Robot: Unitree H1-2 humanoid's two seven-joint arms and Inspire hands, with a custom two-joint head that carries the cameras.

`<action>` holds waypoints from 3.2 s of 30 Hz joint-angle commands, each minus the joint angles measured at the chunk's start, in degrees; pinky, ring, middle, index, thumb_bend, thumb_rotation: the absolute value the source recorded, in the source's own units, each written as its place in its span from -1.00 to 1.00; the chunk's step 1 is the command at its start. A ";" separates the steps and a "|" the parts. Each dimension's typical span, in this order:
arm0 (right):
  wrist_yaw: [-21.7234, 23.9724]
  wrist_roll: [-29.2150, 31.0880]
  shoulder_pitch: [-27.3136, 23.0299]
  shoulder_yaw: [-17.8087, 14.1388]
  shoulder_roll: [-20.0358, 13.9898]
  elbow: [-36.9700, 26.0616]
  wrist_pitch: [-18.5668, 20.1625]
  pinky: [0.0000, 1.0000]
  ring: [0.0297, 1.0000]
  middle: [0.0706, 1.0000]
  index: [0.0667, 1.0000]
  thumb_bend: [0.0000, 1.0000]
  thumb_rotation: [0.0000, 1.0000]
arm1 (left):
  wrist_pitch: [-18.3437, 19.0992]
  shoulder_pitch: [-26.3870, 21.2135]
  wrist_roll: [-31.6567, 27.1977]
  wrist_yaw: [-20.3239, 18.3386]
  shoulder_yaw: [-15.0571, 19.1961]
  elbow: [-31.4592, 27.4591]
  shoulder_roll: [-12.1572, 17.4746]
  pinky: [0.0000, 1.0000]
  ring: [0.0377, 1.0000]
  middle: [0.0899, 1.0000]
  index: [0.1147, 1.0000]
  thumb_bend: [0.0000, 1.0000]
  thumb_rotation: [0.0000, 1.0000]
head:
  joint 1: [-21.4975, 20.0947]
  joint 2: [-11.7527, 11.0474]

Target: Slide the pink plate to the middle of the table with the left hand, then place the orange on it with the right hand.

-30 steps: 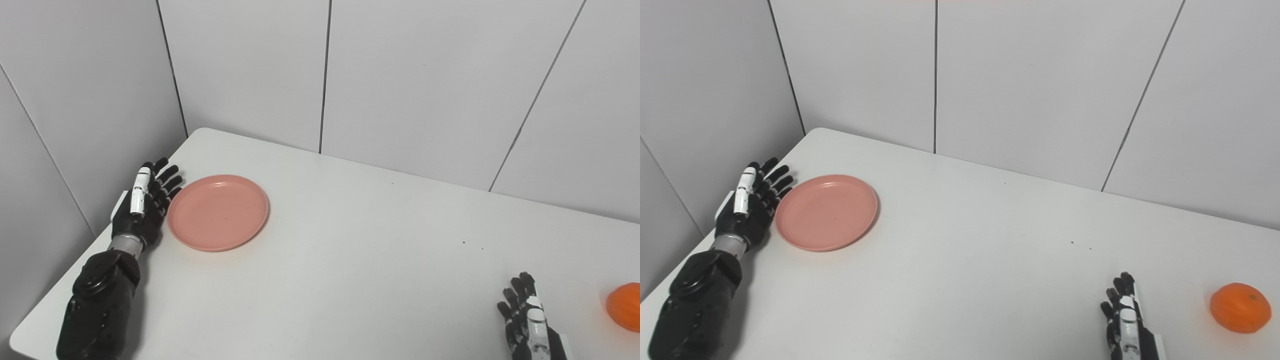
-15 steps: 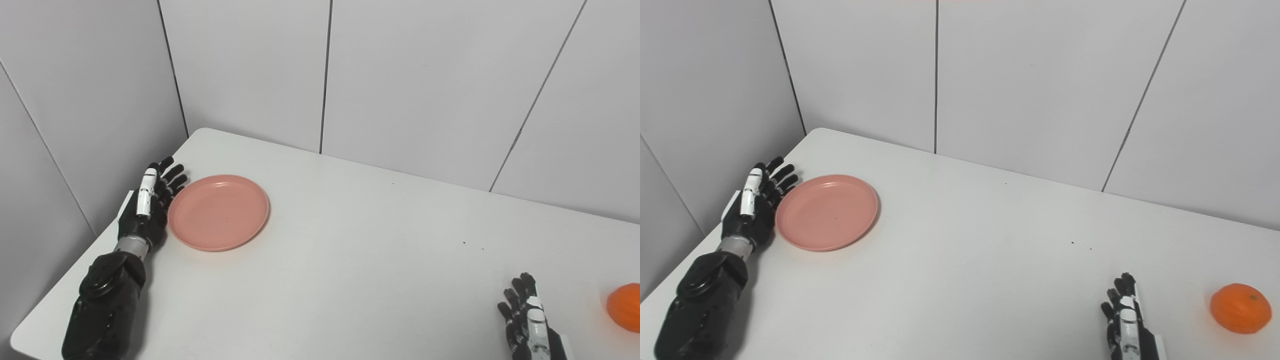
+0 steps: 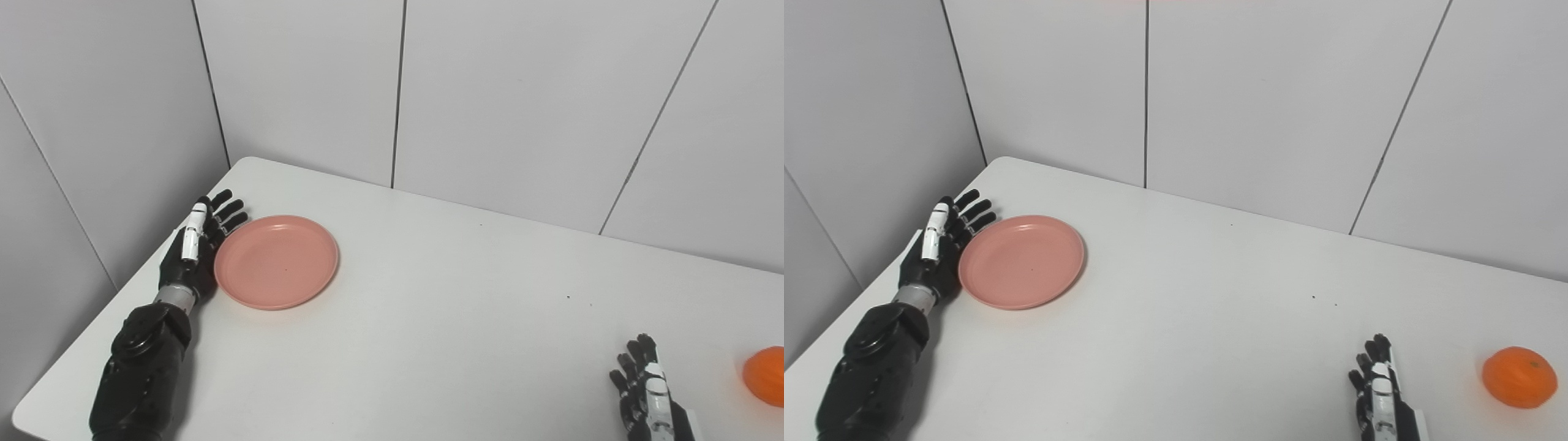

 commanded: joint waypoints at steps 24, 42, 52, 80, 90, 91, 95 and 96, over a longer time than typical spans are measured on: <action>0.02 -0.07 -0.63 -0.08 -0.19 -1.79 0.20 1.00 0.99 1.00 1.00 -0.64 1.00 | 1.36 -1.78 -0.44 -0.56 -3.10 -1.42 -1.32 0.74 0.75 0.74 0.69 -0.19 1.00 | -0.66 0.85; -0.40 -0.51 -0.54 0.04 0.59 -2.20 0.53 1.00 1.00 1.00 1.00 -0.63 1.00 | 6.58 -1.14 0.70 0.32 -5.95 -8.10 -4.04 0.65 0.68 0.68 0.64 -0.27 1.00 | -1.48 1.28; -0.55 -1.24 -0.48 0.26 0.77 -2.43 0.89 1.00 1.00 1.00 1.00 -0.62 1.00 | 8.70 -0.44 1.75 0.72 -8.39 -11.51 -5.78 0.66 0.69 0.68 0.65 -0.28 1.00 | -1.77 1.63; -1.55 -3.18 -0.67 0.55 1.94 -2.43 0.86 1.00 0.98 1.00 1.00 -0.62 1.00 | 12.74 -1.45 5.00 1.60 -15.31 -13.03 -11.20 0.65 0.68 0.68 0.62 -0.27 1.00 | -3.88 3.27; -1.60 -3.19 -0.65 0.60 2.56 -2.80 1.12 1.00 0.99 1.00 1.00 -0.60 1.00 | 13.22 -1.59 4.80 0.36 -17.74 -13.12 -13.02 0.69 0.71 0.71 0.67 -0.29 1.00 | -5.22 3.92; -1.73 -3.09 -0.64 0.55 2.75 -2.92 1.24 1.00 0.97 1.00 1.00 -0.60 1.00 | 13.16 -1.59 4.74 0.26 -17.80 -13.02 -13.31 0.68 0.70 0.70 0.66 -0.28 1.00 | -5.26 3.94; -1.88 -3.37 -0.79 0.67 2.98 -2.96 1.68 1.00 0.96 1.00 1.00 -0.60 1.00 | 13.19 -1.43 5.24 0.03 -18.43 -13.07 -14.18 0.66 0.69 0.69 0.63 -0.26 1.00 | -5.66 4.12; -1.75 -3.40 -0.79 0.76 2.88 -2.93 1.64 1.00 0.97 1.00 1.00 -0.61 1.00 | 13.42 -1.36 5.27 0.09 -18.61 -13.26 -14.48 0.66 0.69 0.69 0.64 -0.27 1.00 | -5.77 4.15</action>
